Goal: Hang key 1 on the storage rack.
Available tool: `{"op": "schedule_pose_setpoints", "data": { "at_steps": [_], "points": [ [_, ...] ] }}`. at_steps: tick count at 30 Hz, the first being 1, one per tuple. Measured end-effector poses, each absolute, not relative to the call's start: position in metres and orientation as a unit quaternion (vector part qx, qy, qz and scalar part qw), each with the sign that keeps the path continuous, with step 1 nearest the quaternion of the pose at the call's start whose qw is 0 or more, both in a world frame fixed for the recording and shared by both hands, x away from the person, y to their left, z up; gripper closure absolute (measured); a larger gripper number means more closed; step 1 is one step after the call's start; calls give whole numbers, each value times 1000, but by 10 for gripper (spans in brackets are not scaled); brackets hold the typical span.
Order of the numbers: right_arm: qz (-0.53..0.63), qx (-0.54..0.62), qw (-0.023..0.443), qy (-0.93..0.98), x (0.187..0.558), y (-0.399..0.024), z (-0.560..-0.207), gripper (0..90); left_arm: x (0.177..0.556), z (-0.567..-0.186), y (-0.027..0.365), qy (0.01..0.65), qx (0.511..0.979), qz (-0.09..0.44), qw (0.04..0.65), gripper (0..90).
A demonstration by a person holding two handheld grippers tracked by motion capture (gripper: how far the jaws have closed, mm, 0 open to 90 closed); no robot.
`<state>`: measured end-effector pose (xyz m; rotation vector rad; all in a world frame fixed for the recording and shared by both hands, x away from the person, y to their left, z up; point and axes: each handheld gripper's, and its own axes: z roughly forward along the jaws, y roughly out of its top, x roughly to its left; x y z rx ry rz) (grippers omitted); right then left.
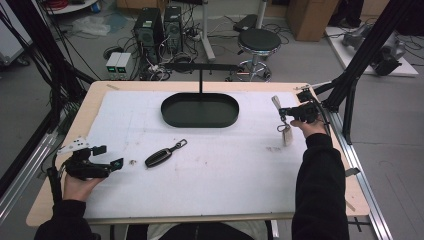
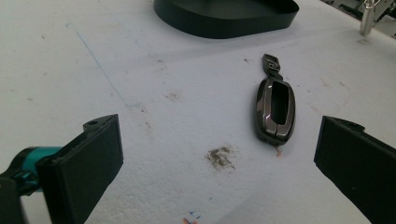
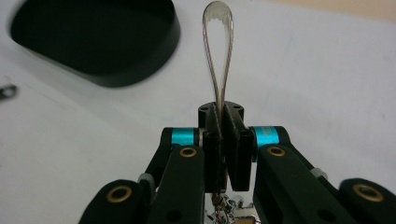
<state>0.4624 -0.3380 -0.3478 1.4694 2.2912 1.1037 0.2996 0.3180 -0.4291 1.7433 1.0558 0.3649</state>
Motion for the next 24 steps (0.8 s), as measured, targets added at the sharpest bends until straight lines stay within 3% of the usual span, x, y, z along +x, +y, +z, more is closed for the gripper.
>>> {"op": "schedule_pose_setpoints", "data": {
  "at_steps": [9, 24],
  "points": [
    [429, 468, 117, 764, 456, -335, -314, 868, 300, -429, 317, 437, 725, 152, 510, 17],
    [490, 442, 127, 741, 455, -315, -290, 869, 301, -430, 317, 436, 724, 153, 512, 17]
  ]
}}
